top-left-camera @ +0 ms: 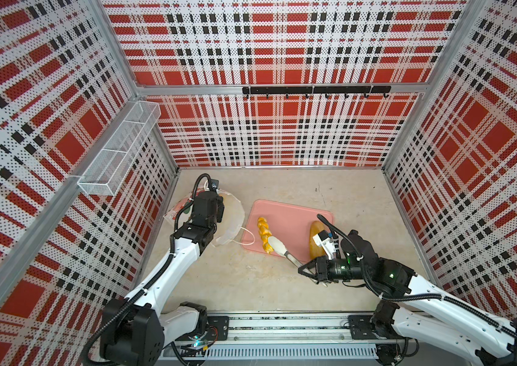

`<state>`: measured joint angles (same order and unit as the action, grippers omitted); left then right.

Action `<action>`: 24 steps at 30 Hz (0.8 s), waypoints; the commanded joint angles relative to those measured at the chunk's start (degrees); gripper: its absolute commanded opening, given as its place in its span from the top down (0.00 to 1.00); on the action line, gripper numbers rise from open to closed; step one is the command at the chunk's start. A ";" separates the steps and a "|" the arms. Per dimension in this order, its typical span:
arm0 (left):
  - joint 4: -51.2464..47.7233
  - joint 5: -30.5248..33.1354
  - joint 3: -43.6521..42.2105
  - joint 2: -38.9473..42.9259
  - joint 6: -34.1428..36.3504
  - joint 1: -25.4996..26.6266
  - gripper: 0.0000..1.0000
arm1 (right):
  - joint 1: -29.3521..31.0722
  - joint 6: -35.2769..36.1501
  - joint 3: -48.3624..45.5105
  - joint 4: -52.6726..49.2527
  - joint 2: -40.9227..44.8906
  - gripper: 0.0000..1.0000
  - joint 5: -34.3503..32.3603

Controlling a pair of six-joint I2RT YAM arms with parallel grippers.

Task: Take the fake bread out of the paper bag
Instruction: 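Pull the pinched twisted yellow bread out of the bag toward the tray, then lower the bread onto the tray beside the first bread with the tongs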

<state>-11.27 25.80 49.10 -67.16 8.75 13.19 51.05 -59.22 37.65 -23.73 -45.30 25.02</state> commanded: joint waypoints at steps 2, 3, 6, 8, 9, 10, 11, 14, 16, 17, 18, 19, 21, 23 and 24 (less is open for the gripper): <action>1.38 1.09 -0.30 -0.25 -2.00 -0.36 1.00 | 0.18 -0.06 0.94 1.61 3.41 1.00 -2.45; 1.26 1.09 -0.16 -0.24 -2.06 -0.42 1.00 | 0.17 -0.11 1.05 1.30 3.55 1.00 -3.28; 1.17 1.09 -0.25 0.01 -2.04 -0.34 1.00 | 0.12 0.08 1.76 0.08 3.16 1.00 -6.79; 1.23 1.52 -0.41 0.17 -1.99 -0.10 1.00 | -0.01 0.39 1.98 0.32 2.29 1.00 -8.60; 1.16 1.87 -0.42 0.25 -1.86 0.10 1.00 | -0.14 0.71 2.27 0.17 1.50 1.00 -9.02; 1.23 2.05 -0.55 0.27 -1.73 0.19 1.00 | -0.23 1.03 2.61 -0.44 0.81 1.00 -9.71; 1.24 2.06 -0.54 0.33 -1.74 0.34 1.00 | -0.24 1.37 2.87 -1.22 0.39 1.00 -10.79; 1.07 1.97 -0.42 0.41 -1.68 0.43 1.00 | -0.30 1.41 2.67 -3.47 0.88 1.00 -15.48; 1.13 1.97 -0.46 0.54 -1.64 0.50 1.00 | -0.32 0.15 1.67 -3.34 2.06 1.00 -18.20; 1.09 1.97 -0.41 0.61 -1.64 0.52 1.00 | -0.25 -0.82 0.77 -2.60 2.69 1.00 -19.40; 1.07 1.97 -0.48 0.62 -1.61 0.49 1.00 | -0.27 -1.83 0.06 -2.26 3.27 1.00 -20.65; 1.07 2.04 -0.42 0.65 -1.60 0.50 1.00 | -0.25 -2.95 -0.88 -1.52 3.63 1.00 -21.54; 0.87 2.82 -0.35 0.66 -1.55 0.59 1.00 | -0.25 -5.10 -2.79 0.65 3.82 1.00 -22.61; 0.72 3.03 -0.32 0.71 -1.42 0.50 1.00 | -0.26 -6.92 -4.94 4.59 3.07 1.00 -22.05; 0.74 2.96 -0.39 0.81 -1.53 0.51 1.00 | -0.32 -7.58 -5.73 6.04 2.32 1.00 -21.94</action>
<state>-11.18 26.85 49.10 -67.16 8.38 13.58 50.96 -63.40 34.02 -26.22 -42.39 5.61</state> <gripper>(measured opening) 0.052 0.278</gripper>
